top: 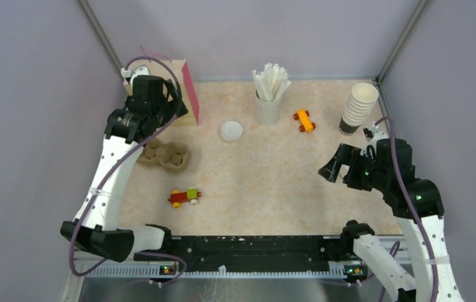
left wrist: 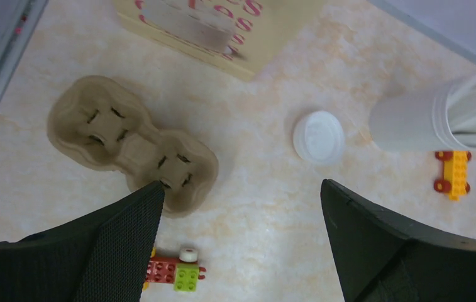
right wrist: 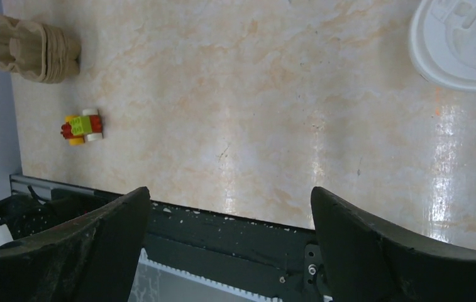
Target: Pack the takeout coffee
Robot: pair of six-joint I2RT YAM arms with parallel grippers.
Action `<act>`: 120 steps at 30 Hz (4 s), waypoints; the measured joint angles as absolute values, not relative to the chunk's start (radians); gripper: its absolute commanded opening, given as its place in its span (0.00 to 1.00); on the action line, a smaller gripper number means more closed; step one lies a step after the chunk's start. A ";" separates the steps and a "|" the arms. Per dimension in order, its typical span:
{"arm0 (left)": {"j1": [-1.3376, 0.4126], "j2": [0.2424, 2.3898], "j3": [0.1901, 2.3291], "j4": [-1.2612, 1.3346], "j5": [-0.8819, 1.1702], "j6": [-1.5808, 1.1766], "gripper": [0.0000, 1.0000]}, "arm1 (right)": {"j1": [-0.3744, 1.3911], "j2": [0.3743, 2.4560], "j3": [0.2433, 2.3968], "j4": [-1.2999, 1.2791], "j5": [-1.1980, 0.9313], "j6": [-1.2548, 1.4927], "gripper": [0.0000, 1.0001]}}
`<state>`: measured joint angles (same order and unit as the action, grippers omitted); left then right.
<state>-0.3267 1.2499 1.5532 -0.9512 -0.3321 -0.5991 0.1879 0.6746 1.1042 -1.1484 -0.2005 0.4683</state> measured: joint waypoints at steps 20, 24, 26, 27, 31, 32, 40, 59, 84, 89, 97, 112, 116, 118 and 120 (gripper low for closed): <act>0.272 1.491 1.694 -0.632 -0.082 -0.846 0.77 | 0.188 0.741 1.093 -1.144 -0.303 0.481 0.87; 0.284 1.546 1.700 -0.577 -0.075 -0.950 0.75 | 0.188 0.739 1.092 -1.153 -0.293 0.481 0.87; 0.287 1.587 1.700 -0.556 -0.065 -0.995 0.75 | 0.188 0.740 1.092 -1.153 -0.287 0.481 0.87; 0.287 1.605 1.700 -0.551 -0.059 -1.008 0.74 | 0.188 0.740 1.092 -1.153 -0.285 0.481 0.87; 0.287 1.664 1.700 -0.545 -0.034 -1.061 0.68 | 0.188 0.742 1.092 -1.153 -0.270 0.480 0.87; 0.287 1.674 1.700 -0.545 -0.028 -1.071 0.66 | 0.188 0.743 1.092 -1.153 -0.265 0.480 0.87; 0.286 1.726 1.737 -0.566 0.039 -1.112 0.60 | 0.188 0.774 1.087 -1.148 -0.249 0.472 0.86; 0.271 1.728 1.739 -0.600 0.135 -1.166 0.49 | 0.188 0.831 1.087 -1.129 -0.231 0.422 0.86; 0.269 1.814 2.019 -0.566 0.003 -0.428 0.73 | 0.188 0.840 1.097 -1.142 -0.241 0.400 0.86; 0.248 1.874 2.004 -0.545 -0.006 -0.336 0.68 | 0.188 0.853 1.114 -1.171 -0.241 0.394 0.85; 0.227 1.874 1.900 -0.436 -0.002 -0.315 0.62 | 0.188 0.858 1.121 -1.174 -0.241 0.410 0.84; 0.228 1.863 1.788 -0.330 -0.025 -0.224 0.27 | 0.188 0.833 1.121 -1.210 -0.232 0.411 0.84; 0.228 1.861 1.782 -0.312 0.004 -0.218 0.05 | 0.188 0.833 1.121 -1.210 -0.233 0.412 0.84; 0.228 1.860 1.782 -0.312 0.024 -0.226 0.00 | 0.188 0.833 1.121 -1.209 -0.232 0.411 0.83; 0.228 1.856 1.784 -0.315 0.055 -0.241 0.00 | 0.188 0.833 1.124 -1.209 -0.227 0.412 0.83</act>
<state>0.2276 1.8561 1.7840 -0.3149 0.0547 -0.2405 0.1879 0.8330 1.1244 -1.2091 -0.2272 0.4118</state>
